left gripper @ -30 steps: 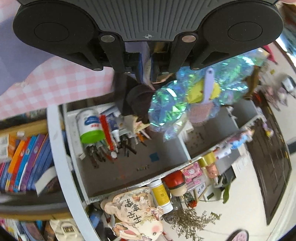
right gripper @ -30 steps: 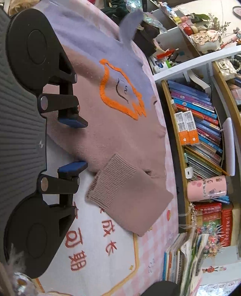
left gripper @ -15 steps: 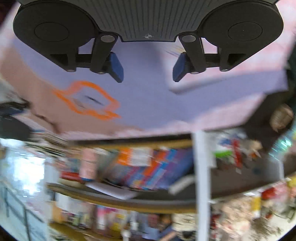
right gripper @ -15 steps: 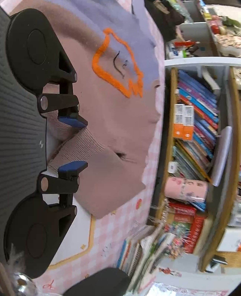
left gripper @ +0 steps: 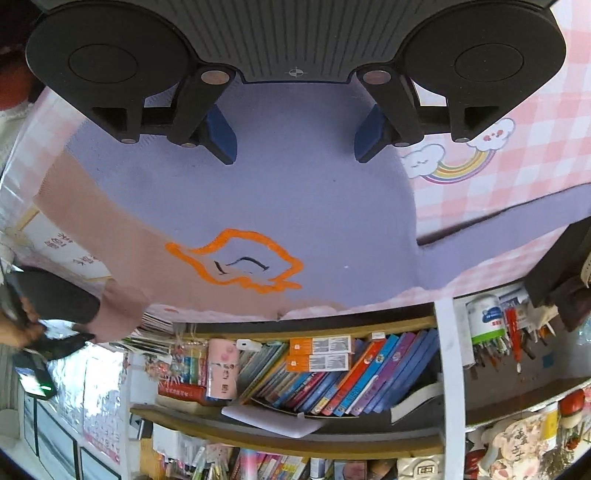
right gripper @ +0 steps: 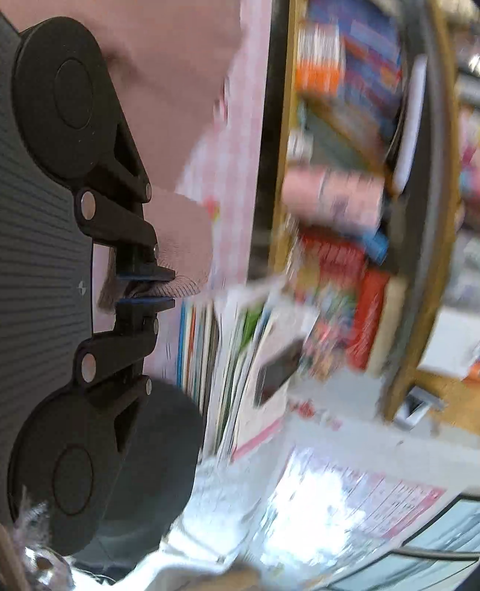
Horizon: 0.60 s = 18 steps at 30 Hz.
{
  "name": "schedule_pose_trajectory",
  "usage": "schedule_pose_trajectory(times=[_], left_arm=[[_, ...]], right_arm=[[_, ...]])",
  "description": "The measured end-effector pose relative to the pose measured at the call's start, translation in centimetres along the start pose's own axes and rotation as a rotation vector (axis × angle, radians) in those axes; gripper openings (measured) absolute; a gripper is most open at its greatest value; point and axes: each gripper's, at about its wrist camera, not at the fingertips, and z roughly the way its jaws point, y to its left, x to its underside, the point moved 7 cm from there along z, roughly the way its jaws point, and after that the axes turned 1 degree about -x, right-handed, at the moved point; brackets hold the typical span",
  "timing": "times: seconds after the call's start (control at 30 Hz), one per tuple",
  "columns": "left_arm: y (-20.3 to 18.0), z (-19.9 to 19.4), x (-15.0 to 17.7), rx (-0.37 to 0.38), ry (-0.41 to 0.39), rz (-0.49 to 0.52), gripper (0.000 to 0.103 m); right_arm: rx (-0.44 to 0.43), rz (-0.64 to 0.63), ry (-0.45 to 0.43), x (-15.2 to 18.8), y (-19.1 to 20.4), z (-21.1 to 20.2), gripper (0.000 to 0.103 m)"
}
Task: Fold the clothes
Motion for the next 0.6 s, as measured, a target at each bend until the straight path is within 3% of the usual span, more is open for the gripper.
schedule_pose_trajectory(times=[0.13,0.23,0.27,0.3,0.4,0.6], left_arm=[[-0.6,0.0,0.0,-0.019,0.008,0.051,0.075],[-0.7,-0.3,-0.1,-0.047,0.006,0.074,0.075],[-0.7,-0.5,-0.3,-0.056,0.000,0.082,0.075],[-0.8,-0.8,-0.5,-0.058,-0.009,0.087,0.075],[-2.1,-1.7,-1.4,-0.017,-0.048,0.104,0.076],[-9.4,-1.8,-2.9,0.178,-0.093,0.237,0.078]], right_arm=[[0.162,0.041,0.053,-0.9,-3.4,4.4,0.008],[0.169,0.153,0.085,0.0,-4.4,5.6,0.016],[0.139,0.195,0.088,0.5,-4.3,5.5,0.024],[0.076,0.217,0.096,1.2,-3.7,4.7,0.032],[-0.122,0.279,0.119,3.4,-1.4,1.9,0.034],[-0.566,0.328,0.182,8.6,5.4,-5.8,0.044]])
